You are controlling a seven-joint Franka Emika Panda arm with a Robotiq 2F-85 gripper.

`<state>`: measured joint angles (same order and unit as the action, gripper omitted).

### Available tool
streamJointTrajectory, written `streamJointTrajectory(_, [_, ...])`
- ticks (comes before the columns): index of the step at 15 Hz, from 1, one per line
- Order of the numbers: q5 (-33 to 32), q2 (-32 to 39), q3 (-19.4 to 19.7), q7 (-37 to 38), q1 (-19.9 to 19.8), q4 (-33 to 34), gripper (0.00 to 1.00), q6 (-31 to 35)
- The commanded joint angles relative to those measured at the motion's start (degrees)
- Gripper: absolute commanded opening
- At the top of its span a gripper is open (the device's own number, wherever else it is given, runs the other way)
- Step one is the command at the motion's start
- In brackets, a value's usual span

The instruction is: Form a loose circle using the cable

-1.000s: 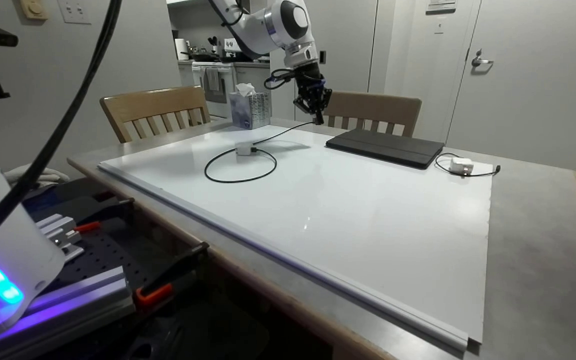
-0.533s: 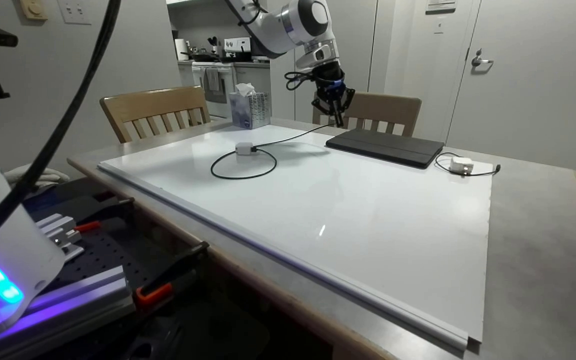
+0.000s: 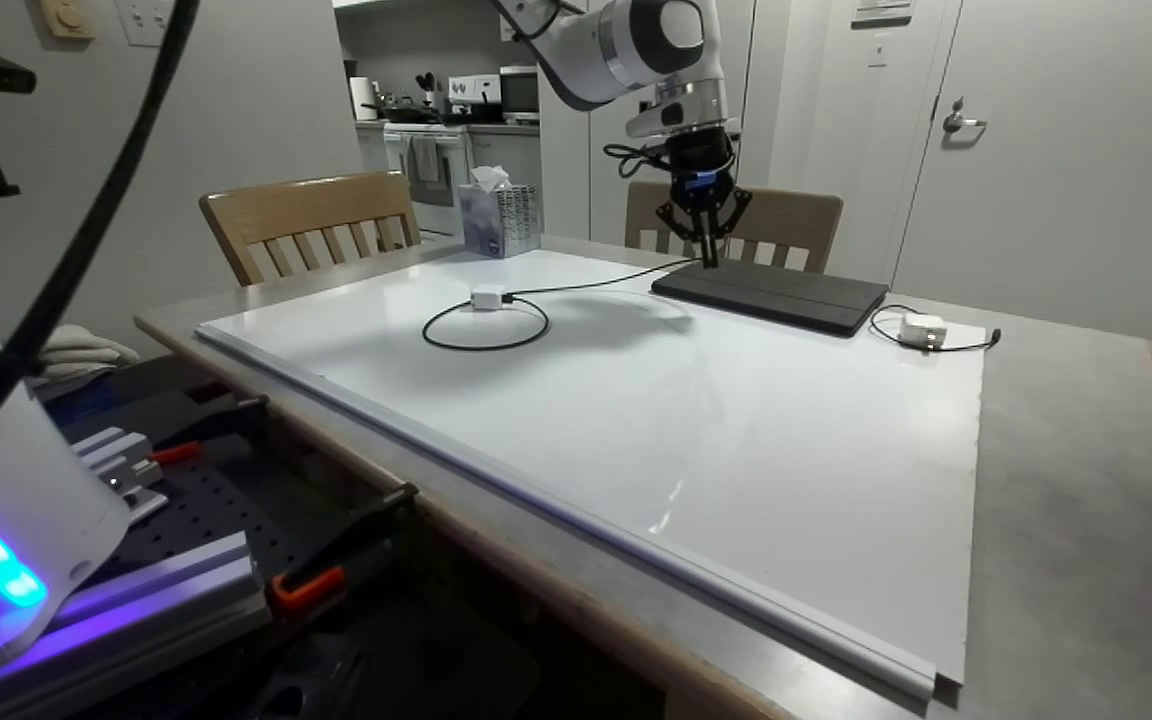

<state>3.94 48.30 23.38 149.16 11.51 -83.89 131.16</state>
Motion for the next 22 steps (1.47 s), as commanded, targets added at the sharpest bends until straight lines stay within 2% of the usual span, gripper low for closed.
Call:
streamJointTrajectory(1, [3.31, -3.54, 0.78, -0.07, 0.99, -5.50, 0.02, 0.98])
streamJointTrajectory(2, [-0.64, -4.59, -3.09, -0.72, -1.72, -5.76, 0.02, 0.79])
streamJointTrajectory(4, [-2.08, -5.05, -6.66, -4.86, -3.30, -6.37, 0.02, 0.68])
streamJointTrajectory(6, [0.66, -5.88, -11.20, -6.93, -5.63, -7.84, 0.02, 1.21])
streamJointTrajectory(9, [3.50, -7.78, -13.12, -2.28, -6.15, -12.34, 0.02, 1.34])
streamJointTrajectory(11, [2.25, -9.42, -11.19, 4.20, -4.31, -16.11, 0.02, 1.05])
streamJointTrajectory(12, [9.66, -9.00, -1.22, 0.95, 3.42, -17.97, 0.02, 0.45])
streamJointTrajectory(13, [10.81, -9.45, 1.08, 0.97, 5.24, -19.53, 0.02, -0.46])
streamJointTrajectory(14, [12.93, -8.96, 5.88, 0.22, 9.00, -20.87, 0.02, -1.40])
streamJointTrajectory(16, [13.94, -9.06, 10.45, 0.07, 13.32, -23.67, 0.02, -2.07])
streamJointTrajectory(17, [13.62, -9.46, 11.21, 0.07, 14.55, -24.88, 0.02, -1.65])
streamJointTrajectory(19, [12.07, -10.55, 9.77, -0.46, 14.90, -26.35, 0.02, -0.47])
streamJointTrajectory(20, [12.32, -10.77, 9.57, -0.80, 15.34, -26.65, 0.31, -0.63])
streamJointTrajectory(22, [12.70, -10.71, 9.01, -1.71, 15.90, -26.29, 0.38, -0.37])
